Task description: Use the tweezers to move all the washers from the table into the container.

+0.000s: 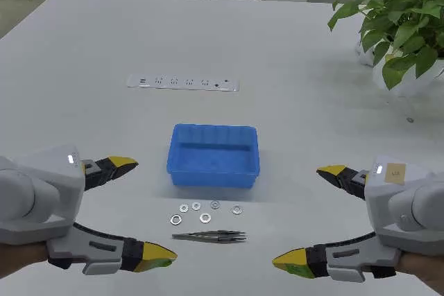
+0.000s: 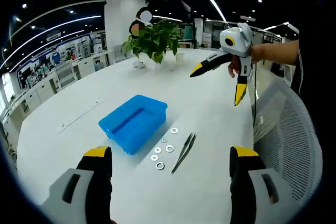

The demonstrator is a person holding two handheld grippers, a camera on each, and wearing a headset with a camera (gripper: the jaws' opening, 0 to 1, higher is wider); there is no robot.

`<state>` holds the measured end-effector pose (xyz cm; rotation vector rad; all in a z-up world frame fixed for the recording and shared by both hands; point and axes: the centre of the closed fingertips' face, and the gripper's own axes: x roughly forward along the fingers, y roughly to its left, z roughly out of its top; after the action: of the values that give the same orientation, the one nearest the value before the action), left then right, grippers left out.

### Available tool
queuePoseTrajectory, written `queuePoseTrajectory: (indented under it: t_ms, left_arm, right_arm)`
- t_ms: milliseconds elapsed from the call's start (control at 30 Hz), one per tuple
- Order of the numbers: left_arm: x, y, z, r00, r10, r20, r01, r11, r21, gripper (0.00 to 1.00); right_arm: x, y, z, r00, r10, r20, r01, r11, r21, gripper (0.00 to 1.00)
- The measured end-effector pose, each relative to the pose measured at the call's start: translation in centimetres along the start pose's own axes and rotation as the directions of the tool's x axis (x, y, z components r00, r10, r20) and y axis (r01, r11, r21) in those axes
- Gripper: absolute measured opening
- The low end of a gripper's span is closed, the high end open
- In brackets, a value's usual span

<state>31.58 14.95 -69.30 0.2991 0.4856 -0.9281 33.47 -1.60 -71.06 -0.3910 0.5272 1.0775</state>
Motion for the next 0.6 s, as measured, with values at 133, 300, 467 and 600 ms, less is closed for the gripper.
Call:
queuePoseTrajectory:
  t_ms: [133,300,467,600]
  left_arm:
    - [0.0,0.16,0.04,1.0,0.008,0.003,-0.008,1.0,0.007,0.99]
    - [0.02,0.12,0.07,1.0,0.005,0.007,-0.005,1.0,0.001,0.99]
    - [0.02,0.0,0.03,1.0,0.001,0.006,-0.001,1.0,0.001,0.98]
    - [0.0,-0.04,-0.1,1.0,0.001,0.0,-0.001,1.0,0.004,0.98]
  right_arm:
    - [0.0,-0.02,-0.02,1.0,-0.002,0.0,0.002,1.0,0.0,0.99]
    - [-0.04,-0.07,-0.06,1.0,-0.004,0.001,0.004,1.0,0.004,0.99]
    - [-0.03,-0.05,-0.05,1.0,-0.004,0.002,0.004,1.0,0.004,0.99]
    - [-0.01,-0.04,-0.08,1.0,-0.004,0.0,0.004,1.0,0.003,0.99]
